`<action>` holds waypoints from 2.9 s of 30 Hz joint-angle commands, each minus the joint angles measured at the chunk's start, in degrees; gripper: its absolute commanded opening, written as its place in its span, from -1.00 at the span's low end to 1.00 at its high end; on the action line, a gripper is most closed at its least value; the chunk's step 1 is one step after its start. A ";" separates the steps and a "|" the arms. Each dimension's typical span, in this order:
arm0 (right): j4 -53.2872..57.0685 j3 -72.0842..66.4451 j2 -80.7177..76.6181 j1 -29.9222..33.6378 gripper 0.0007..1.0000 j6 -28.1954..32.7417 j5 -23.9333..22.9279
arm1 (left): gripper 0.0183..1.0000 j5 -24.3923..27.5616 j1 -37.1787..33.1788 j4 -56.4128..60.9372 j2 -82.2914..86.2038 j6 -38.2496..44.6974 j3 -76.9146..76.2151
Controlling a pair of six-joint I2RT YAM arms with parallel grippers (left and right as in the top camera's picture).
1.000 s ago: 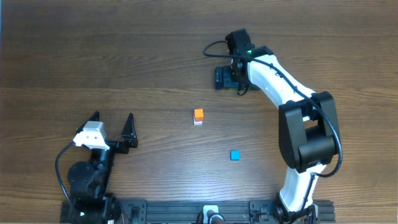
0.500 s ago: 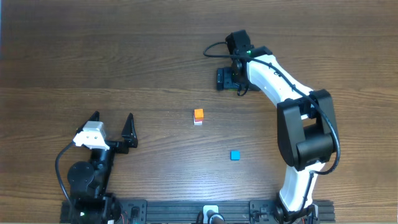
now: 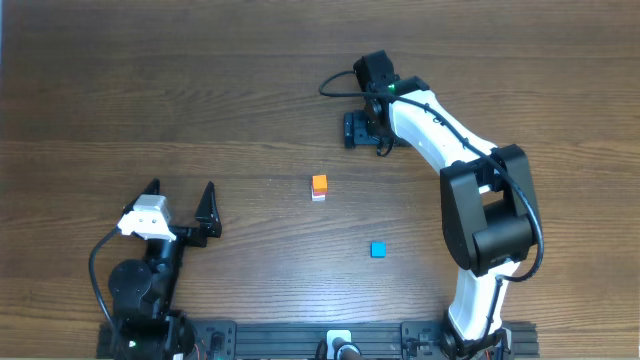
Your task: Stack Cubes
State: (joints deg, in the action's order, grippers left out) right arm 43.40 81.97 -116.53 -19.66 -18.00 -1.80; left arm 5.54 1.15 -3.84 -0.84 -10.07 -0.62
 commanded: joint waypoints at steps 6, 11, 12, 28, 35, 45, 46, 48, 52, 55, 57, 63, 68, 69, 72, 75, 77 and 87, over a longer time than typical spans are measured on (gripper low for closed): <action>0.09 0.79 -0.81 -0.15 0.69 0.00 -1.73 | 1.00 -0.26 -0.31 -0.11 0.46 0.66 0.28; 0.11 0.76 -0.81 -0.17 0.67 -0.22 -1.73 | 1.00 -0.26 -0.31 -0.11 0.46 0.66 0.28; 0.09 0.76 -0.81 -0.15 0.67 -0.22 -1.73 | 1.00 -0.26 -0.31 -0.11 0.46 0.66 0.28; 0.22 0.74 -0.81 -0.15 0.38 -0.39 -1.75 | 0.99 -0.26 -0.31 -0.11 0.46 0.66 0.28; 0.31 0.72 -0.81 -0.15 0.21 -0.44 -1.73 | 1.00 -0.26 -0.31 -0.11 0.46 0.66 0.28; 0.31 0.72 -0.83 -0.15 0.13 -0.87 -1.73 | 0.99 -0.26 -0.31 -0.11 0.46 0.66 0.28; 0.28 0.72 -0.83 -0.15 0.13 -0.87 -1.73 | 1.00 -0.26 -0.31 -0.11 0.46 0.66 0.28; 0.26 0.72 -0.83 -0.15 0.13 -0.87 -1.75 | 1.00 -0.26 -0.31 -0.11 0.46 0.66 0.28; 0.11 0.70 -0.85 -0.15 0.14 -0.87 -1.73 | 1.00 -0.26 -0.31 -0.11 0.46 0.66 0.28; -0.33 0.68 -1.57 -0.15 0.17 -0.87 -1.75 | 0.99 -0.26 -0.31 -0.11 0.46 0.66 0.28; -0.46 0.68 -2.60 -0.15 0.21 -0.87 -1.73 | 1.00 -0.26 -0.31 -0.11 0.46 0.66 0.28; -1.55 0.68 -4.42 -0.20 0.25 -1.70 -1.70 | 1.00 -0.26 -0.31 -0.11 0.46 0.66 0.28; -2.69 0.70 -4.39 -0.20 0.25 -1.68 -1.70 | 1.00 -0.26 -0.31 -0.11 0.46 0.66 0.28; -2.80 0.70 -4.39 -0.20 0.25 -1.68 -1.70 | 1.00 -0.26 -0.31 -0.11 0.46 0.66 0.28; -3.37 0.70 -4.39 -0.17 0.25 -1.64 -1.70 | 1.00 -0.26 -0.31 -0.11 0.46 0.66 0.28; -3.45 0.70 -4.39 0.00 0.25 -1.25 -1.70 | 1.00 -0.26 -0.31 -0.11 0.46 0.66 0.28; -3.43 0.70 -4.39 0.13 0.25 -1.03 -1.70 | 0.99 -0.26 -0.31 -0.11 0.46 0.66 0.28; -2.03 0.96 -4.37 0.35 0.25 -0.37 -1.46 | 1.00 -0.26 -0.31 -0.11 0.46 0.66 0.28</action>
State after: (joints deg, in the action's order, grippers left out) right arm 40.75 82.21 -119.81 -19.57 -18.90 -3.03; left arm 5.54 1.15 -3.84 -0.84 -10.07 -0.62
